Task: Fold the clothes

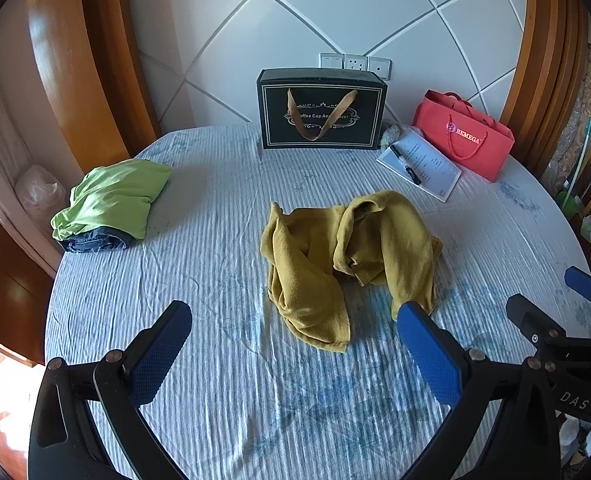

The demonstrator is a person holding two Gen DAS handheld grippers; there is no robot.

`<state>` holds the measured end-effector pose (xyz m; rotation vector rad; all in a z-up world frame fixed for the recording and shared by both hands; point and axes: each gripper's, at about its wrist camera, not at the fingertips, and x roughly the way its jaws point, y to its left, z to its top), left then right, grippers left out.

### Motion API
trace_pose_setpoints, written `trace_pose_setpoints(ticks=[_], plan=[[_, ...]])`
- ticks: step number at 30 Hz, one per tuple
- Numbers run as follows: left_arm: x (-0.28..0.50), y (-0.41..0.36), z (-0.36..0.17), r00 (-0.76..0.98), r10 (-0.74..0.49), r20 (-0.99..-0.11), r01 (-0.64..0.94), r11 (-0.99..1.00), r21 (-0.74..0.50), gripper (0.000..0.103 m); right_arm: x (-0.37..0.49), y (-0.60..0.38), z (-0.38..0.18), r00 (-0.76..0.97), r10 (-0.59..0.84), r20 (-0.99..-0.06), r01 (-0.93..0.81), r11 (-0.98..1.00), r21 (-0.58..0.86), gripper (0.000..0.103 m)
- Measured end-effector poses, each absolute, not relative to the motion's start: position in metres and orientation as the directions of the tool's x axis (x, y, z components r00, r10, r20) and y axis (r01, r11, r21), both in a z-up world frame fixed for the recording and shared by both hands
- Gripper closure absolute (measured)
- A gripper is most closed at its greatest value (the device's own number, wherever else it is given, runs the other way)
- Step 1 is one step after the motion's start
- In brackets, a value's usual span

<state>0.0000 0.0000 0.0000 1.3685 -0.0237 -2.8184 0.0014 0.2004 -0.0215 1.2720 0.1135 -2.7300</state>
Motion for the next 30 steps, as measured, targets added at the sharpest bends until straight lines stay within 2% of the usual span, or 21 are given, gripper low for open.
trace_pose_setpoints(ticks=[30], plan=[[-0.0059,-0.0063,-0.0086,-0.598,-0.009,-0.801,0.002,-1.0,0.01,0.0,0.0001,0.1954,-0.0268,-0.626,-0.083,-0.775,0.144,-0.99,-0.01,0.001]])
